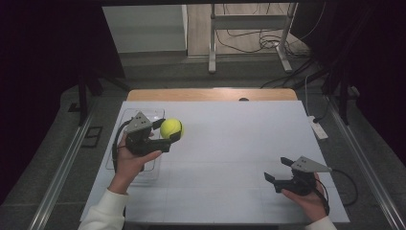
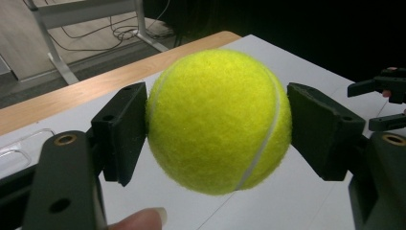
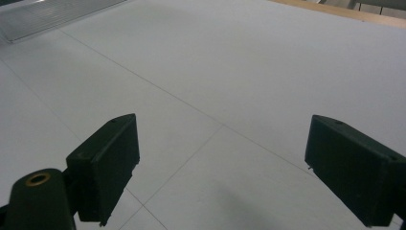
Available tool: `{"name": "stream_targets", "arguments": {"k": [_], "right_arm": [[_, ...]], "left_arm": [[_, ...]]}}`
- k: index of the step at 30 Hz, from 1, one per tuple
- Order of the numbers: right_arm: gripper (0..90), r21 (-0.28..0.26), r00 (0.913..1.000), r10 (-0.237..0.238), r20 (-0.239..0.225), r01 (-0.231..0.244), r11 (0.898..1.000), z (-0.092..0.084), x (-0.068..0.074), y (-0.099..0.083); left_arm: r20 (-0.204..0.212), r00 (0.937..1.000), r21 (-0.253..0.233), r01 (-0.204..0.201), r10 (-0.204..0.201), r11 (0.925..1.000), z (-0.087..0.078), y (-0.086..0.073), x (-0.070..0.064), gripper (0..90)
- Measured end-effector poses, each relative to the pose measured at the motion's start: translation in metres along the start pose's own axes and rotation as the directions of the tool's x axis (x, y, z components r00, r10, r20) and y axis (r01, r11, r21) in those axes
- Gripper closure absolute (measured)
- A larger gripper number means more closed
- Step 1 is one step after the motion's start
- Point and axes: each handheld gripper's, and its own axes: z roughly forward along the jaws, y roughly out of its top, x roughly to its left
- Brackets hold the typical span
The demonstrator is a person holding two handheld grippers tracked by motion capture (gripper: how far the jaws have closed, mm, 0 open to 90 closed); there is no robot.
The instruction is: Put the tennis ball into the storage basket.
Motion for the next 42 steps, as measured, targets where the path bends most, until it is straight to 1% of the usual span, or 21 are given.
{"name": "stream_targets", "arguments": {"k": [8,9,16,19,24,30,42], "right_arm": [[11.8,-0.001,1.0000,0.003,0.004,-0.003,1.000,0.000,0.000,0.001],[11.7,-0.004,1.0000,0.004,0.006,-0.004,1.000,0.000,0.000,0.001],[11.8,-0.003,1.0000,0.007,0.007,-0.007,1.000,0.000,-0.001,0.001],[11.9,0.000,1.0000,0.007,0.006,-0.007,1.000,0.000,-0.001,0.000],[11.9,-0.001,0.9999,0.010,0.009,-0.010,1.000,0.000,-0.001,0.000],[11.9,0.002,0.9999,0.008,0.012,-0.008,1.000,0.000,-0.001,0.000],[12.0,0.002,0.9999,0.006,0.014,-0.006,1.000,0.000,-0.001,0.000]], "left_arm": [[-0.015,0.9999,-0.014,0.007,-0.007,0.9999,0.000,0.002,0.006,26.5],[-0.017,0.9998,-0.016,0.013,-0.013,0.9998,0.000,0.002,0.007,26.5],[-0.036,0.9991,-0.014,0.024,-0.025,0.9996,0.002,0.002,0.014,26.5],[-0.043,0.9987,-0.018,0.027,-0.028,0.9995,0.002,0.004,0.018,26.5],[-0.058,0.9982,-0.024,0.017,-0.018,0.9996,0.006,0.010,0.022,26.5],[-0.067,0.9976,-0.022,0.016,-0.018,0.9996,0.009,0.011,0.025,26.5],[-0.099,0.9946,-0.031,0.026,-0.029,0.9992,0.010,0.014,0.034,26.5]]}}
